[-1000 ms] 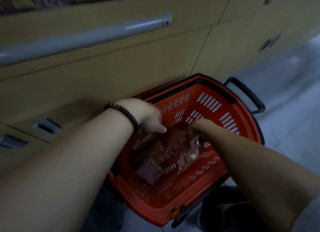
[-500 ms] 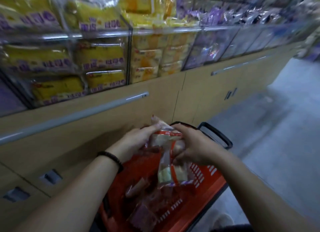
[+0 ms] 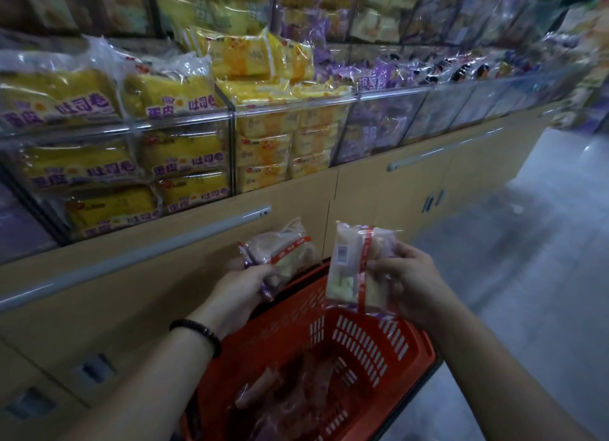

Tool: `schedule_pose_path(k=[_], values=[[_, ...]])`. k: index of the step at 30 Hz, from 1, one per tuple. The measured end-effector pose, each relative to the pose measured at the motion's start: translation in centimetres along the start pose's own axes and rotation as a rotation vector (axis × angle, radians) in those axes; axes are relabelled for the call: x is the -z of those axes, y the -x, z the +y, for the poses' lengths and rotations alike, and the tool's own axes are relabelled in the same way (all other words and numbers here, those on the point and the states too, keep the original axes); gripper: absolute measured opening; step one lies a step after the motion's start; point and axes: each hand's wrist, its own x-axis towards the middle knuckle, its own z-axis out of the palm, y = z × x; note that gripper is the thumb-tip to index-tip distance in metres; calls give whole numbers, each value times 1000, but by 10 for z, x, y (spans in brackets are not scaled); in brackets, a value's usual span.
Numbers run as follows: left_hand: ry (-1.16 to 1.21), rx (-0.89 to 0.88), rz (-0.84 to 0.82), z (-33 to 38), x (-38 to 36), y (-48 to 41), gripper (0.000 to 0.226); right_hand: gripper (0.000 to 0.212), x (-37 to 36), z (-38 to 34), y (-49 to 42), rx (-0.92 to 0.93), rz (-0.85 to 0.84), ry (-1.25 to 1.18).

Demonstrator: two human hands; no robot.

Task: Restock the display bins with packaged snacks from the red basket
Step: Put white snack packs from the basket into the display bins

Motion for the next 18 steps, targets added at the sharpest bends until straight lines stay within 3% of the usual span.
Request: schedule_pose_path(k=[3,7,14,15,18], values=[[112,-5,-19,3,-3,3,9,25,6,1,-4,-39,81,-233],[166,11,-40,4,-4,8,26,27,8,4,-6,-70,41,-367],[152,-68,-217,9,-10,22,29,86,-10,13,-11,-150,32,-393],[171,-85,-262,8,-10,23,33,85,-13,14,-10,-149,36,-391],[300,-93,-295,6,-12,20,43,51,-14,17,-14,-117,36,-405]])
